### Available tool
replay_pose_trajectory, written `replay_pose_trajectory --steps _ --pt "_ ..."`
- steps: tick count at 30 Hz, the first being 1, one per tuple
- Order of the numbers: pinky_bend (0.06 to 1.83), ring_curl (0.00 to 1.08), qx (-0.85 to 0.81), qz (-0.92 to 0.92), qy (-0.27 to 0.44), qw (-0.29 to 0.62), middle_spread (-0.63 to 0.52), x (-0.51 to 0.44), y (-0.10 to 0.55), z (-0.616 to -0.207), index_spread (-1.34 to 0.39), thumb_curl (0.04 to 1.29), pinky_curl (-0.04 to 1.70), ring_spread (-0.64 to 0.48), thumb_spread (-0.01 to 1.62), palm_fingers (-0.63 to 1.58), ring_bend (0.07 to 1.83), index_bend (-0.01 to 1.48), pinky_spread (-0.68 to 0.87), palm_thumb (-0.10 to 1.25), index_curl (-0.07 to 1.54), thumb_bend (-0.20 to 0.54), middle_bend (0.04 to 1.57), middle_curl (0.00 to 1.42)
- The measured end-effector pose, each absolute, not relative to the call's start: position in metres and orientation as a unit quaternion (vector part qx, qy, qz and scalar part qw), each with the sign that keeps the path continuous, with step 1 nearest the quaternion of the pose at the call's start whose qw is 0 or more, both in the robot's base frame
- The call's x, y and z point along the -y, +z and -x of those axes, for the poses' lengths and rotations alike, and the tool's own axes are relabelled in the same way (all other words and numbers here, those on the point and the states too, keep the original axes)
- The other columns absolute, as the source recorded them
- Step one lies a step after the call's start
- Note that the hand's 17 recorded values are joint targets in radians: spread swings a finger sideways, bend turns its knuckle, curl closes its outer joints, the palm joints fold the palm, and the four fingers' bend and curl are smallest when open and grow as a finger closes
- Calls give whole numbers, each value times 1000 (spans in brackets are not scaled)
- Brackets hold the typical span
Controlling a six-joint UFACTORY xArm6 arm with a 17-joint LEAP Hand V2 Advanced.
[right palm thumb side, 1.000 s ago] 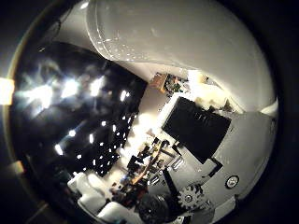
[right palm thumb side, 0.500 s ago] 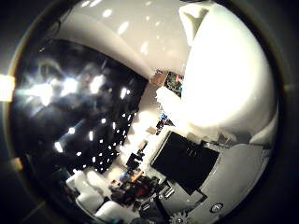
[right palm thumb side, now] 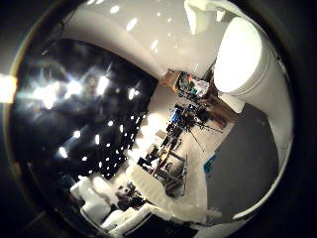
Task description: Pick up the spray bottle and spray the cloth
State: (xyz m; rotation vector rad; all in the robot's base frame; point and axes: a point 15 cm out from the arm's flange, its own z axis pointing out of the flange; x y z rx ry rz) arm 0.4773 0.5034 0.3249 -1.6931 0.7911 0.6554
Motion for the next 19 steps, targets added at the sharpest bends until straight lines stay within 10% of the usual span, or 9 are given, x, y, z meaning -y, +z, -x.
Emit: replay_pose_trajectory --steps 19 --pt "951 127 -337 714 234 568 -192 -454 369 -493 -517 361 161 95 1028 403 577 296 605 315 398 -26 216 339"
